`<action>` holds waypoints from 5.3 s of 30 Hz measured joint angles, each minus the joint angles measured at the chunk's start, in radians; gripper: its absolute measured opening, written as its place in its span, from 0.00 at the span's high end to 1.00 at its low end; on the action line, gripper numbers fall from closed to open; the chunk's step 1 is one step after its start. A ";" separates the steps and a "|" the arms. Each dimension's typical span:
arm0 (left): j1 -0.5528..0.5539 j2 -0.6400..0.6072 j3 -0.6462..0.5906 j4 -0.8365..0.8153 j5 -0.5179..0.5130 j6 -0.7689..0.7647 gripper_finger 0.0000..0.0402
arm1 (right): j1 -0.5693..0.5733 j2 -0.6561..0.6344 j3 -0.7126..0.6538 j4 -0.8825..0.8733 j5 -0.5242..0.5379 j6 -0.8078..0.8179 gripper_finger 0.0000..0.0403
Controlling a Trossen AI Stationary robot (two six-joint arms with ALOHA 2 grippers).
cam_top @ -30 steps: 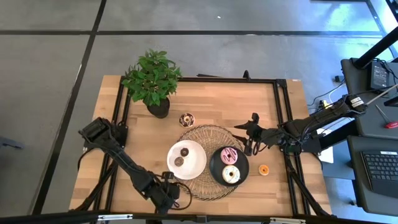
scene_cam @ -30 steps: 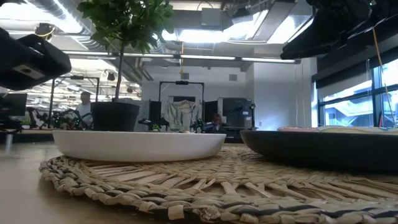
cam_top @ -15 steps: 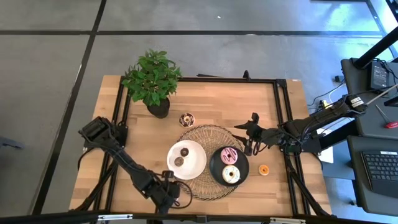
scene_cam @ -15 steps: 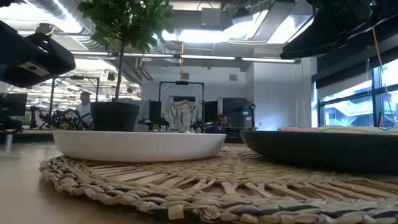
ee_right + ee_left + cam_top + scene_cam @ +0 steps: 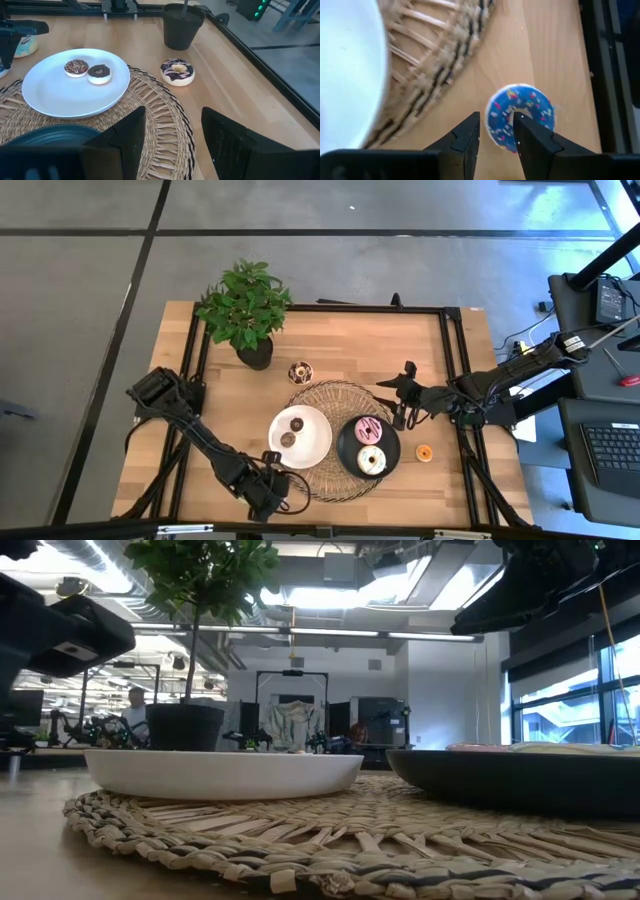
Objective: Pick & Place donuts
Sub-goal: Put the small blue donut on the white plate
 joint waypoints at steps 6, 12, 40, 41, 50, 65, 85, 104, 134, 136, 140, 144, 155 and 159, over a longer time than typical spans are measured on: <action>-0.003 0.000 0.000 0.004 0.013 0.000 0.73 | 0.000 0.000 0.000 0.000 0.000 -0.001 0.52; 0.000 0.012 -0.001 0.010 0.001 0.000 0.73 | 0.000 0.000 0.000 0.000 0.000 0.000 0.52; -0.001 0.034 -0.001 0.065 0.035 -0.133 0.74 | 0.000 0.000 0.000 -0.001 0.000 -0.003 0.52; -0.001 0.034 -0.001 0.065 0.036 -0.124 0.75 | 0.000 0.000 0.000 -0.001 0.000 -0.003 0.52; 0.009 -0.007 -0.001 0.054 0.094 -0.115 0.91 | 0.000 0.000 0.000 -0.001 0.000 -0.003 0.52; 0.203 -0.157 -0.001 0.018 -0.264 0.080 0.96 | 0.000 0.000 0.000 0.003 0.003 -0.028 0.52; 0.366 -0.038 -0.001 -0.037 -0.074 0.042 0.96 | 0.000 0.000 0.000 0.000 0.019 -0.055 0.52; 0.364 -0.033 -0.001 -0.042 -0.101 0.042 0.96 | 0.000 0.000 0.000 -0.001 0.019 -0.052 0.52; 0.363 -0.034 -0.001 -0.061 -0.100 0.042 0.85 | 0.000 0.000 0.000 -0.002 0.019 -0.052 0.52; 0.363 -0.034 -0.001 -0.073 -0.100 0.042 0.82 | 0.000 0.000 0.000 -0.002 0.019 -0.052 0.52; 0.364 -0.034 -0.001 -0.088 -0.101 0.042 0.78 | 0.000 0.000 0.000 -0.002 0.019 -0.052 0.52; 0.364 -0.034 -0.001 -0.088 -0.102 0.042 0.75 | 0.000 0.000 0.000 -0.002 0.019 -0.052 0.52; 0.368 -0.034 -0.001 -0.089 -0.134 0.043 0.68 | 0.000 0.000 0.000 -0.002 0.019 -0.052 0.52; 0.370 -0.038 -0.001 -0.089 -0.124 0.050 0.67 | 0.000 0.000 0.000 -0.002 0.019 -0.053 0.52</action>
